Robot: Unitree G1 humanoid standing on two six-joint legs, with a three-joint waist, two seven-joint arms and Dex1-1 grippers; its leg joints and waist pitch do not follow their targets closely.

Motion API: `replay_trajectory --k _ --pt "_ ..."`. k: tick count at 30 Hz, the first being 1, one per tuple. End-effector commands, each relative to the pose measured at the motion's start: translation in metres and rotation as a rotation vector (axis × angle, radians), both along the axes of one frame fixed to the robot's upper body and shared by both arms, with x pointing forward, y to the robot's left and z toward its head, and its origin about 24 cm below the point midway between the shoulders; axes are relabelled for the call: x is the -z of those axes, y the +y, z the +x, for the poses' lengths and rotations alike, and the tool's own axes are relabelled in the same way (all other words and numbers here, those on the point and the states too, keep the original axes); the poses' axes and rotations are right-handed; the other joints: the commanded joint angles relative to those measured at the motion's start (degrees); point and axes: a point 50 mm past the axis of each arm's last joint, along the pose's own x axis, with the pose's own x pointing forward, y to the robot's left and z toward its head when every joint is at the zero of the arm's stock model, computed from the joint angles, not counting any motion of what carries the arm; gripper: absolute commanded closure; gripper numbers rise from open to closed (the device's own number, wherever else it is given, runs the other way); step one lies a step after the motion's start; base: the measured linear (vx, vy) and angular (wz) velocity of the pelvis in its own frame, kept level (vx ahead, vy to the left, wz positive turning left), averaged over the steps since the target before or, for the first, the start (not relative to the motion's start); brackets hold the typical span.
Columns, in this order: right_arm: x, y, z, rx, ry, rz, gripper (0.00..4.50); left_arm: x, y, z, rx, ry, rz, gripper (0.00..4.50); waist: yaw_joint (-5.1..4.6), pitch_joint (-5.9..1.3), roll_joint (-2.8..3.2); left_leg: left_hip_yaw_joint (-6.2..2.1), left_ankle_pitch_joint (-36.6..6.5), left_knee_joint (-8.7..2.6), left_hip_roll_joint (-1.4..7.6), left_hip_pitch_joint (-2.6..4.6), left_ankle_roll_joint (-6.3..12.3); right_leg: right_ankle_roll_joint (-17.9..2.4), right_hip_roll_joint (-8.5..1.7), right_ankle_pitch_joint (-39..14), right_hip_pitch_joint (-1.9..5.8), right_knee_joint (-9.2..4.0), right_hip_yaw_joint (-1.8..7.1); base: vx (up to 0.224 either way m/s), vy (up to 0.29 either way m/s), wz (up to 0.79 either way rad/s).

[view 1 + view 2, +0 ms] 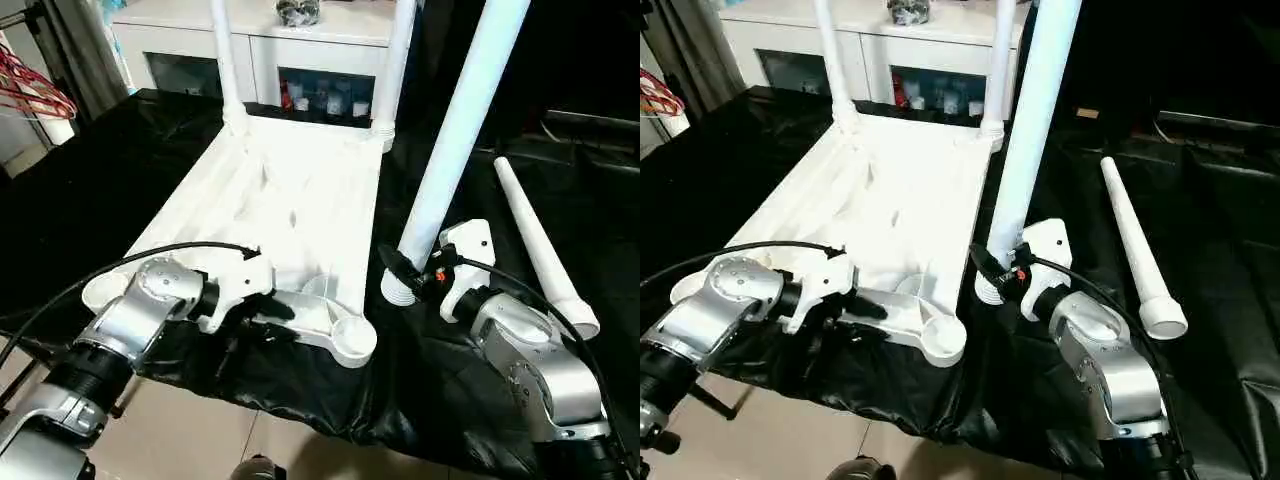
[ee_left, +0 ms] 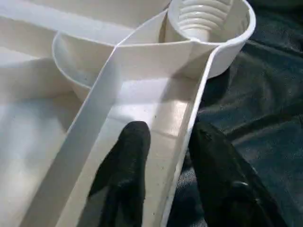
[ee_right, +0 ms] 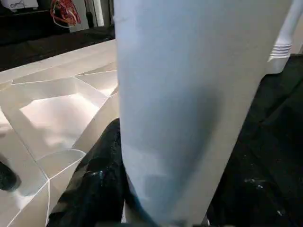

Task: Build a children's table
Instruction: Rotate table base

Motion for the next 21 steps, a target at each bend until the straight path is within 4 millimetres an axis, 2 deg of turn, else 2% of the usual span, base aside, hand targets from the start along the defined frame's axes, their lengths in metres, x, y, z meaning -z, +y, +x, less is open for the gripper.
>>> replay_trajectory --k 1,10,11,14,16,19,21 --pt "-0.007 0.000 -0.001 -0.005 -0.036 -0.001 2.62 -0.006 0.002 0.005 0.008 -0.022 0.007 3.30 -0.10 -4.03 0.65 -1.53 -22.27 -4.93 2.93 1.74 -3.86 -9.72 -4.57 -17.75 1.84 -4.52 2.89 0.000 0.000 0.00" --pt "-0.007 0.000 -0.002 -0.014 -0.037 0.003 2.62 -0.007 0.003 0.006 0.018 0.008 -0.002 4.06 -0.39 -3.82 0.50 -1.75 -23.88 -5.10 3.04 1.75 -4.07 -8.87 -4.86 -22.14 1.78 -4.93 2.90 0.000 0.000 0.00" --pt "-0.007 0.000 -0.001 -0.015 -0.037 0.003 2.62 -0.006 0.003 0.006 0.018 0.012 0.001 4.16 -0.44 -3.89 0.46 -1.72 -23.66 -5.09 3.05 1.78 -4.08 -8.94 -4.80 -21.54 1.74 -4.88 2.91 0.000 0.000 0.00" --pt "-0.008 0.001 -0.001 -0.016 -0.039 0.004 2.62 -0.006 0.003 0.007 0.011 0.019 -0.005 4.32 -0.78 -3.94 0.34 -1.82 -21.88 -5.18 2.94 1.13 -3.82 -8.98 -4.83 -19.83 2.34 -4.61 2.81 0.000 0.000 0.00" --pt "-0.009 0.000 0.000 -0.017 -0.040 0.005 2.62 -0.006 0.002 0.007 0.003 0.021 -0.016 4.42 -0.87 -4.03 0.12 -1.56 -20.69 -4.97 2.87 1.37 -3.32 -9.29 -4.72 -18.42 2.16 -4.63 2.85 0.000 0.000 0.00" --pt "-0.010 0.000 0.001 -0.017 -0.043 0.007 2.62 -0.006 -0.002 0.009 -0.017 0.017 -0.017 4.47 -0.98 -4.11 0.28 -1.44 -19.22 -4.83 2.86 1.34 -2.82 -9.99 -4.59 -16.63 2.21 -4.43 2.84 0.000 0.000 0.00" --pt "-0.013 0.001 0.004 -0.017 -0.051 0.015 2.62 -0.005 -0.013 0.016 -0.086 -0.008 -0.040 4.50 -1.02 -4.11 0.26 -1.33 -19.29 -4.72 2.86 1.56 -2.70 -10.44 -4.44 -15.93 2.07 -4.43 2.82 0.000 0.000 0.00"
